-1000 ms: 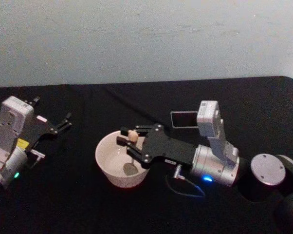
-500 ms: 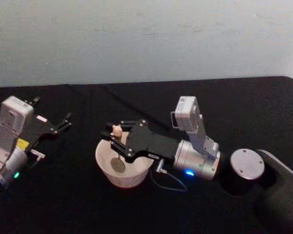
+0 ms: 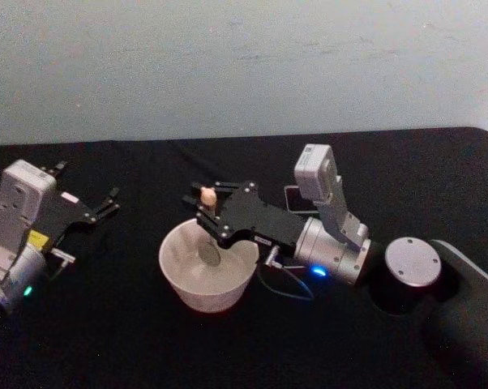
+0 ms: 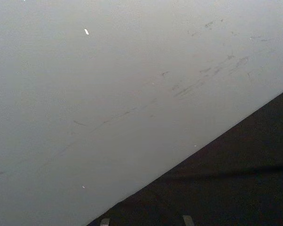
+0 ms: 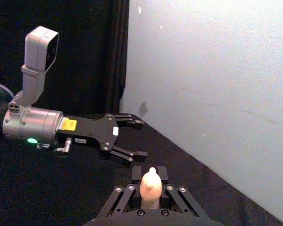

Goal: Pick up the stirring spoon with one hand, stir inside the cup, then place it back in its original position.

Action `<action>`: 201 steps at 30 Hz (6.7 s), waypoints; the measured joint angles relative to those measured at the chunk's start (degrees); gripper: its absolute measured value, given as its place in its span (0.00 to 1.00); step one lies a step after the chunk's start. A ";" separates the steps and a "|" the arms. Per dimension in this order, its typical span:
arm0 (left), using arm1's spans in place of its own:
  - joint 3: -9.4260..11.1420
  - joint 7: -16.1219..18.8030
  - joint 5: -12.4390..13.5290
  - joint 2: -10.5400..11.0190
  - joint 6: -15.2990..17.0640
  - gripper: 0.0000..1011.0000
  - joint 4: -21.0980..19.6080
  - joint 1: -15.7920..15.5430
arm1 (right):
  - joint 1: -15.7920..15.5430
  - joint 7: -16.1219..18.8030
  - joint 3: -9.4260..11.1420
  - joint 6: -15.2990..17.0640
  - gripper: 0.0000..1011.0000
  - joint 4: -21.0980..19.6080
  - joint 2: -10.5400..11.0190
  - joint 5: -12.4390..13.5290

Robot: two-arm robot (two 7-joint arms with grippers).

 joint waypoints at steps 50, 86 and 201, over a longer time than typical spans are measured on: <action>0.00 0.00 0.00 0.00 0.00 0.99 0.00 0.00 | -4.37 1.79 -1.19 2.18 0.20 -7.10 2.43 1.92; 0.00 0.00 0.00 0.00 0.00 0.99 0.01 0.00 | -4.03 -0.33 2.70 2.09 0.20 -5.19 3.28 0.70; 0.00 0.00 0.00 0.00 0.00 0.99 0.00 0.00 | -2.14 -4.13 2.29 3.92 0.20 -1.59 -1.09 0.00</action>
